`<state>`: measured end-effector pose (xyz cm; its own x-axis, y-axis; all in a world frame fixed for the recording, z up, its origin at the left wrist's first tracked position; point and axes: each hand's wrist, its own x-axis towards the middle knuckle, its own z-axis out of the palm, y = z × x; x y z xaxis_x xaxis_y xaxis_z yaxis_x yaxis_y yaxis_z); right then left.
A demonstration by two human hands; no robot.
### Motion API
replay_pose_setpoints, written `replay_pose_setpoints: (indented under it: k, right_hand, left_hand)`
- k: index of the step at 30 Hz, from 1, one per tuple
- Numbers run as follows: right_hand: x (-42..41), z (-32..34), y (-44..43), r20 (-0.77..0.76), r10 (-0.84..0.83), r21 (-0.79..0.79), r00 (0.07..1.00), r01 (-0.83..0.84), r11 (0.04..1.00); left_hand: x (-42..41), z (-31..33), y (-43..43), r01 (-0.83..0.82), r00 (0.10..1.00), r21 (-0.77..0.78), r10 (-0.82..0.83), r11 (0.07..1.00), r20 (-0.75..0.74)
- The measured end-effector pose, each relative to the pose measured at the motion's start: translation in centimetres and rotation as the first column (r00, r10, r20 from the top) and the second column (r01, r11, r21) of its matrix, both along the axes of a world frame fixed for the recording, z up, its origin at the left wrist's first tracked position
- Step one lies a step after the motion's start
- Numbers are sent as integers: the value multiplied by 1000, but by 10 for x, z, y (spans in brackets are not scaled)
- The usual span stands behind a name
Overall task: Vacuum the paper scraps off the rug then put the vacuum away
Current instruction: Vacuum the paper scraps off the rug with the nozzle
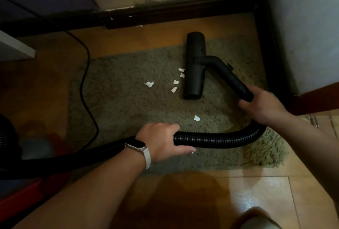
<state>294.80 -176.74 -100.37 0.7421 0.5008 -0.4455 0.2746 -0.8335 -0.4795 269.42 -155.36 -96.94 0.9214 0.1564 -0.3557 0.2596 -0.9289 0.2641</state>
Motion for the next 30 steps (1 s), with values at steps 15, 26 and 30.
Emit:
replay_pose_setpoints:
  k: [15,26,30]
  right_hand:
    - [-9,-1,69,3,425,-159,905,-419,894]
    - [-16,11,33,-12,363,-162,932,-360,919]
    - [-15,16,17,1,297,-185,955,-291,938]
  left_hand:
    - [-22,1,9,-18,1000,-14,18,1000,-7]
    - [-20,1,-2,39,999,-39,-39,998,14]
    - [-13,3,-4,44,999,-54,-44,998,-10]
